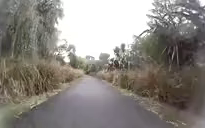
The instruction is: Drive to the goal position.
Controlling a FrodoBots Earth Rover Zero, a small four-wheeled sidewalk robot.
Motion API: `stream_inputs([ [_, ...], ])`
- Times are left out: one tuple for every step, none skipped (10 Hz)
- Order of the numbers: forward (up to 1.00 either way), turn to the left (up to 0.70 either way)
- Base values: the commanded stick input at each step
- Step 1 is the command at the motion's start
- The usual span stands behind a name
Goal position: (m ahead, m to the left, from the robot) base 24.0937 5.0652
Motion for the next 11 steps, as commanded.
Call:
stream_inputs([
  [0.85,0.0],
  [0.85,0.0],
  [0.85,0.0],
  [0.85,0.0],
  [0.85,0.0],
  [0.85,0.0],
  [0.85,0.0],
  [0.85,0.0],
  [0.85,0.0],
  [0.85,0.0],
  [0.85,0.0],
])
